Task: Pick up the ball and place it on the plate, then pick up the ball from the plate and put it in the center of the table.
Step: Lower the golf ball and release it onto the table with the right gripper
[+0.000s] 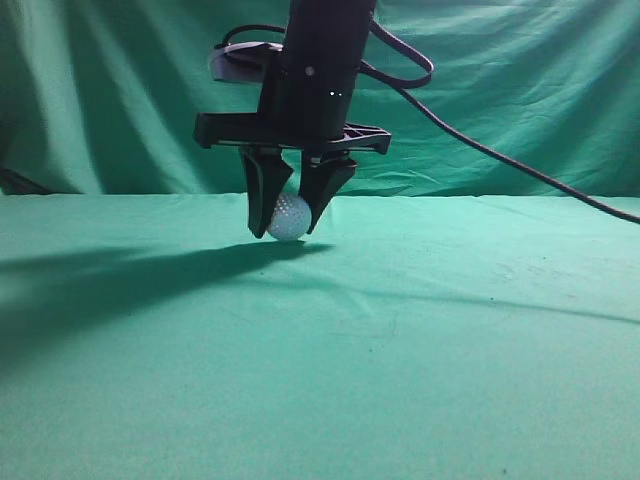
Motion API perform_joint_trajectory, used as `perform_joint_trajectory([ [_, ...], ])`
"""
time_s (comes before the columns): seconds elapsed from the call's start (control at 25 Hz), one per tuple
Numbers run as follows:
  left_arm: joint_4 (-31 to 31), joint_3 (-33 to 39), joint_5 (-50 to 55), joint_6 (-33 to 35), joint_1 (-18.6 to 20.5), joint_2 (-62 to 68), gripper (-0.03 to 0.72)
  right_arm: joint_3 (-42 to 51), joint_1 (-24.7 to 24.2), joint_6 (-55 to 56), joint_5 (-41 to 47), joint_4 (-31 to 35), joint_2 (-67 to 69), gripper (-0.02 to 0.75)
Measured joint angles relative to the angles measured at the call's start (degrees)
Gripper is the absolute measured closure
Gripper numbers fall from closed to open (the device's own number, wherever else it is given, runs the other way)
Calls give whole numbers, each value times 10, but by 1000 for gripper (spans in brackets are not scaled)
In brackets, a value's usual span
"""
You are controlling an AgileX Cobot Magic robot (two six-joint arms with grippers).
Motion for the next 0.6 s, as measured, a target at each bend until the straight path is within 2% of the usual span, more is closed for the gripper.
perform_joint_trajectory([
  [0.28, 0, 0, 0, 0, 0, 0, 688, -2, 0, -5, 0, 0, 3, 416],
  [0.32, 0, 0, 0, 0, 0, 0, 688, -2, 0, -6, 0, 0, 3, 347],
  [0.44, 1, 0, 0, 0, 0, 0, 688, -9, 0, -7, 11, 0, 3, 221],
  [0.48, 2, 0, 0, 0, 0, 0, 688, -15, 0, -9, 20, 0, 3, 199],
  [0.6, 2, 0, 0, 0, 0, 0, 688, -55, 0, -17, 68, 0, 3, 206],
])
